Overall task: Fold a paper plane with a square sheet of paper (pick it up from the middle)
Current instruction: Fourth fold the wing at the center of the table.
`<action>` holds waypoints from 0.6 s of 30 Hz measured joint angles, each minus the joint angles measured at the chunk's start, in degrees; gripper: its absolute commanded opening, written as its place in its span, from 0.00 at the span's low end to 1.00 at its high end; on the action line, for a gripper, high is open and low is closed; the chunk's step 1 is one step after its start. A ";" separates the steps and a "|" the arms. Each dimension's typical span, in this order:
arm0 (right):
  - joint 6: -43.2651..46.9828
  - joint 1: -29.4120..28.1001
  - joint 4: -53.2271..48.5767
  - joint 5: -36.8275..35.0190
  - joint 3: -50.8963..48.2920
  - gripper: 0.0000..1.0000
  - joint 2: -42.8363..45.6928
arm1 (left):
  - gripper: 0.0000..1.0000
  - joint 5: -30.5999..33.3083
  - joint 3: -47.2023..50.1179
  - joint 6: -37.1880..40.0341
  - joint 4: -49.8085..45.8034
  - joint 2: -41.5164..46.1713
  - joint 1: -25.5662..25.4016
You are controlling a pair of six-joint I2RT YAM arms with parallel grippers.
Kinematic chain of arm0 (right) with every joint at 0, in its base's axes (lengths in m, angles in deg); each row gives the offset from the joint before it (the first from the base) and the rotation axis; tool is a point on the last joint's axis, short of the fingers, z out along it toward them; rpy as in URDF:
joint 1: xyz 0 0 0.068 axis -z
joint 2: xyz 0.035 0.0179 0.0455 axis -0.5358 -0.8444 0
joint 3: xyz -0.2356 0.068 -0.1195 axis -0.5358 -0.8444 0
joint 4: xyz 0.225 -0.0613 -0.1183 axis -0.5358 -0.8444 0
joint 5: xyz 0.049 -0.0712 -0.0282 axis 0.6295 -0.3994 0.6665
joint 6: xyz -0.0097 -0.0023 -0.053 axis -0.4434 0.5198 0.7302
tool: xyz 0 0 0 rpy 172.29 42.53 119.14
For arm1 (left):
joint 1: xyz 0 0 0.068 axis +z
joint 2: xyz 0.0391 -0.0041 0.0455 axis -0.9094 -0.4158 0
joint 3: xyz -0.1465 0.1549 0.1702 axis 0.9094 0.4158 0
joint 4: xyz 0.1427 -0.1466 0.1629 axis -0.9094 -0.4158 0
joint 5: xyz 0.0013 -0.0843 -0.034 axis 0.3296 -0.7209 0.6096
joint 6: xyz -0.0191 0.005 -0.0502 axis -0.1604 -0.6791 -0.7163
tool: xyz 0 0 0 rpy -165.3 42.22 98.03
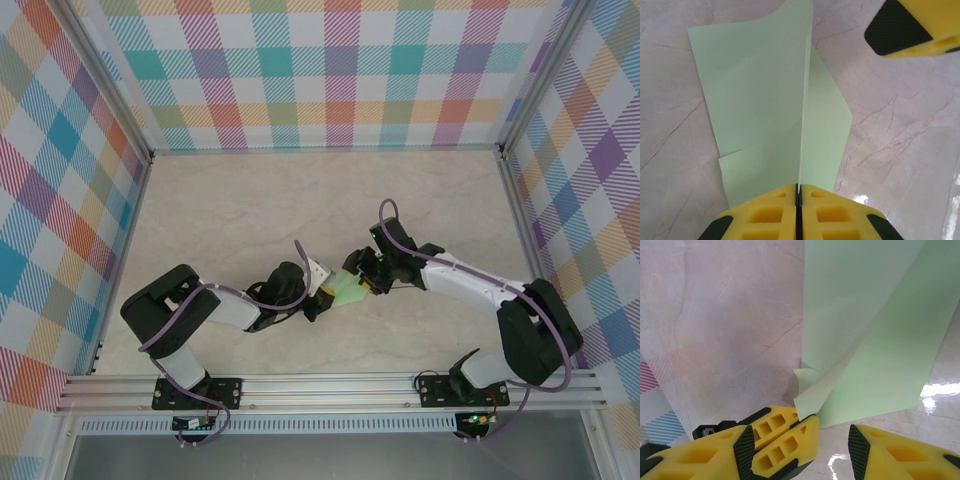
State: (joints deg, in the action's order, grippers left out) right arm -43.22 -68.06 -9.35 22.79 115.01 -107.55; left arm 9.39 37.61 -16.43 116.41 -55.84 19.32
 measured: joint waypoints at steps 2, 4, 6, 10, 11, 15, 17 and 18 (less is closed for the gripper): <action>2.38 0.39 1.22 -0.02 -2.23 0.55 2.19 | 0.08 -0.52 -1.51 -2.97 -1.18 0.15 0.00; 4.31 0.74 2.54 0.04 -4.09 0.55 3.63 | 0.08 -1.16 -2.73 -5.81 -2.10 0.37 0.00; 5.99 1.05 4.17 0.59 -5.73 0.54 4.26 | 0.07 -1.95 -3.91 -8.59 -3.41 0.48 0.00; 8.17 1.36 7.41 2.47 -8.31 0.53 4.22 | 0.06 -3.15 -5.51 -13.55 -5.27 0.48 0.00; 8.46 1.49 8.09 2.93 -8.59 0.52 4.07 | 0.06 -3.50 -5.81 -14.73 -5.81 0.46 0.00; 9.70 1.57 10.80 4.17 -8.87 0.51 2.80 | 0.06 -4.61 -6.71 -18.60 -6.47 -0.20 0.00; 10.03 1.90 11.72 4.63 -8.87 0.51 1.90 | 0.06 -5.03 -6.88 -20.35 -6.43 -0.74 0.00; 10.19 2.01 12.04 4.83 -8.90 0.51 1.53 | 0.06 -5.29 -6.88 -21.16 -6.34 -1.07 0.00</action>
State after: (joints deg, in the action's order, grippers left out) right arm -33.03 -66.04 2.69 27.62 106.12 -106.02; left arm 4.10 30.72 -37.59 110.08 -56.91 19.32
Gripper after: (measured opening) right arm 0.509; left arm 0.057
